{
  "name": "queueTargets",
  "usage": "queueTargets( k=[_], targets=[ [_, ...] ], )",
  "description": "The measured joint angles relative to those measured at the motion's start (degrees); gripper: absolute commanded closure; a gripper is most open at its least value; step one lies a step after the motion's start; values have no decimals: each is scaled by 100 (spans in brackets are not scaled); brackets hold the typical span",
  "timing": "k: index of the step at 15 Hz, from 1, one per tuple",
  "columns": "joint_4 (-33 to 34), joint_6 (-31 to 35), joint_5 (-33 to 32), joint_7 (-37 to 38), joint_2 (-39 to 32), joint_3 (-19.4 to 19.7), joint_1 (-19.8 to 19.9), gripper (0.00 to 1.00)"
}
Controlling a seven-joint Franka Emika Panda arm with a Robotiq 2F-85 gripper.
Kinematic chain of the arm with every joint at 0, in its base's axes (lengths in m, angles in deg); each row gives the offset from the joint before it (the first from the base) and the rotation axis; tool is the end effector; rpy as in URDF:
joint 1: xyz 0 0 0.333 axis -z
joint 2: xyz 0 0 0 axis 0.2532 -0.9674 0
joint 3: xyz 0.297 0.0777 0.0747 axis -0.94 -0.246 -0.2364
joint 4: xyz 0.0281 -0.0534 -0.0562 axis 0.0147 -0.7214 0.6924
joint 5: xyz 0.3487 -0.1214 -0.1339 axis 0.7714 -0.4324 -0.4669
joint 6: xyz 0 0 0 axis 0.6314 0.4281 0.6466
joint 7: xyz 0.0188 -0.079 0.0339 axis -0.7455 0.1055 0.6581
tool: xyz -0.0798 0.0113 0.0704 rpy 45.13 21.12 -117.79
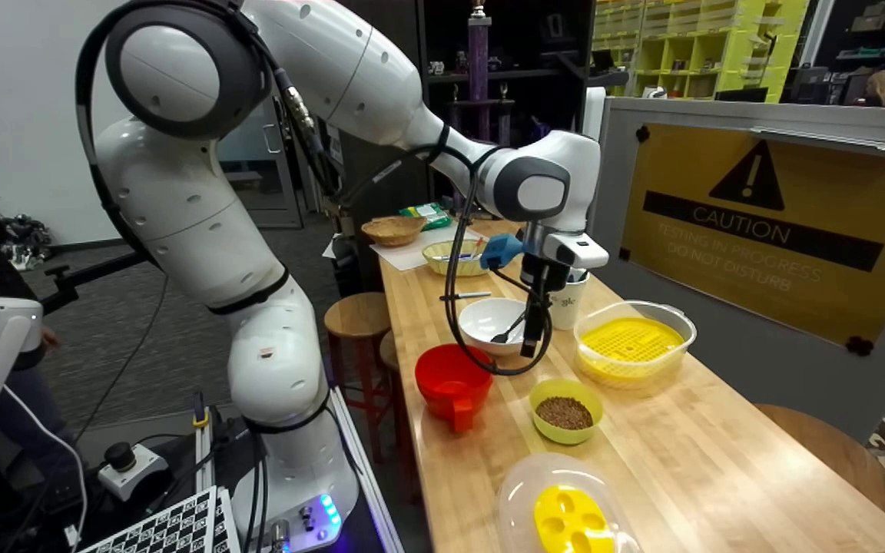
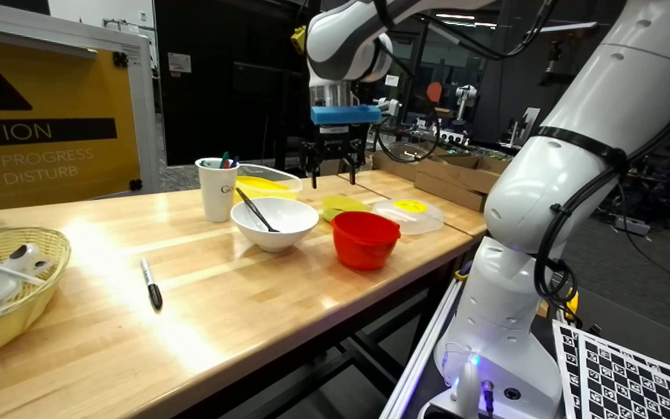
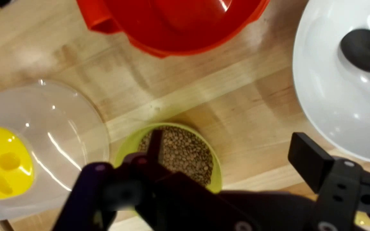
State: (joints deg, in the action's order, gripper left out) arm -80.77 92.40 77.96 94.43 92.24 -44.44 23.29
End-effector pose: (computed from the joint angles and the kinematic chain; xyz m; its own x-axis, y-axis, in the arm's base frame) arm 0.4179 -0.0747 0.3906 0.7226 -0.6813 -0.1167 -0.6676 -0.7316 0.1377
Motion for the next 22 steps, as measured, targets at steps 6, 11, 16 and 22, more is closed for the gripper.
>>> queueTargets(
  k=[6,11,16,22],
  targets=[
    [-85,-567,515,891,303,-315,-289,0],
    [-57,-529,652,982,378,-267,-271,0],
    [-55,-351,861,989,294,-142,-218,0],
    [59,-113,934,997,-134,34,-95,0]
  ],
)
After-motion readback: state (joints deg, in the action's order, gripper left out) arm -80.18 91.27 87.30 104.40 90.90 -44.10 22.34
